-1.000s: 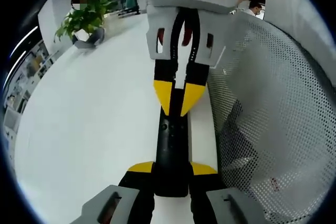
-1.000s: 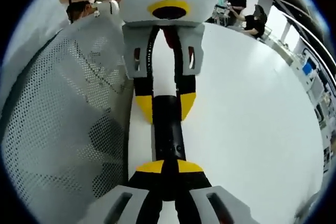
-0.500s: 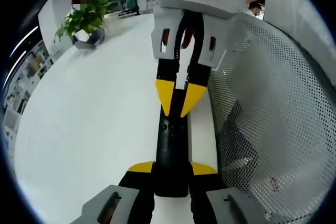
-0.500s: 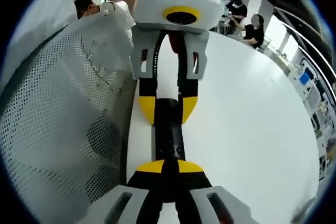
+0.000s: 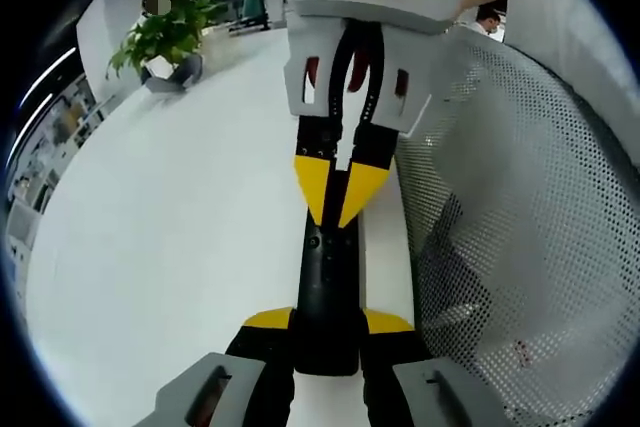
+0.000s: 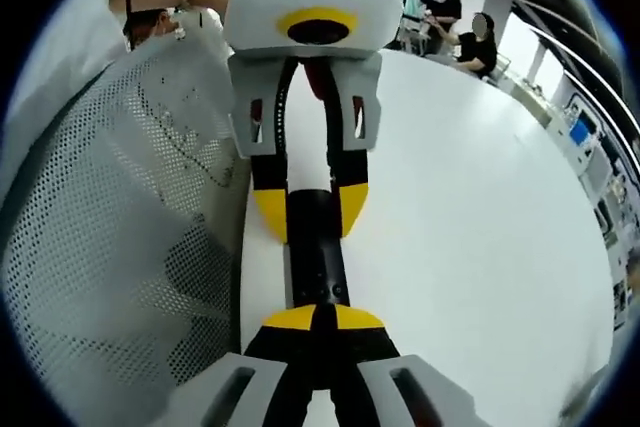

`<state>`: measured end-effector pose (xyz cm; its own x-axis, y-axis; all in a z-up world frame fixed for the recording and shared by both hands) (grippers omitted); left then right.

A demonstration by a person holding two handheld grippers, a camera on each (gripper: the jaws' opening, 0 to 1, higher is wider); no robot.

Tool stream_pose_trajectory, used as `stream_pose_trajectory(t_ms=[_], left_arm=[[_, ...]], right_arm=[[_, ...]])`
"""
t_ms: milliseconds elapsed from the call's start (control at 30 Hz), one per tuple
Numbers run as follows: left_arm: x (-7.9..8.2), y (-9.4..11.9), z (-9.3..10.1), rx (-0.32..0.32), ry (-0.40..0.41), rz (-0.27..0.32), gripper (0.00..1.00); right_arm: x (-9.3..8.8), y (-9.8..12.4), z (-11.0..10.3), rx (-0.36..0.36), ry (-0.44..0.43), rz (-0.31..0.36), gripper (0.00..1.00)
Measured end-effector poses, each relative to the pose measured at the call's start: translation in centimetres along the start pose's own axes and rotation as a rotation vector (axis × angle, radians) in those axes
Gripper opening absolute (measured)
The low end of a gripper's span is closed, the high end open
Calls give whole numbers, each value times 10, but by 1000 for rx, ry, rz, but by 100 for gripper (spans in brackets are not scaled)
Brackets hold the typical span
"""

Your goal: Press the specified remote control buttons in sequence, fully releasing each button before pressing the next.

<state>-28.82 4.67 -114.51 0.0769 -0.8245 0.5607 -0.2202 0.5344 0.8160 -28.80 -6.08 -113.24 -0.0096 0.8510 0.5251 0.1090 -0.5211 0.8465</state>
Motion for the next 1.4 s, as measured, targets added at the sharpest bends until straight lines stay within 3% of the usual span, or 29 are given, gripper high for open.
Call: stream_pose_trajectory(t_ms=[467,633,733,900,1167,1400], left_arm=[[2,0,0,-1,-8,-31,23],[2,0,0,-6,-13,-29,23],[2,0,0,-6,-13,-37,23],[-1,0,-1,-3,5,-11,23],[-2,0,0,2,21,18,23],[-2,0,0,5,25,24,23]], right_arm=[[2,-4,0,-38,-73,-32,0],[0,-3,-1,-69,-62,10,0],[-2,-2,1,-43,-122,83,0],[-5,2,4,10,-108,110,0],[-9,4,0,22,-85,58,0],[-1,1,3,45,-78,-62,0]])
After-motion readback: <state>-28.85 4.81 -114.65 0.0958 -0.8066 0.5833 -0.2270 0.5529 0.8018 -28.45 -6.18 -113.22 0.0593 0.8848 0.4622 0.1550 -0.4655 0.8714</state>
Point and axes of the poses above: the point that each gripper's makers call its tool centre point, and the gripper's own axes: y roughly backward along the fingers, z roughly to its right, x roughly out of its top, the point moved 6 cm from there along y, roughly backward along the fingers, and after that the axes turned 10 degrees about x, right-handed, at the moved point
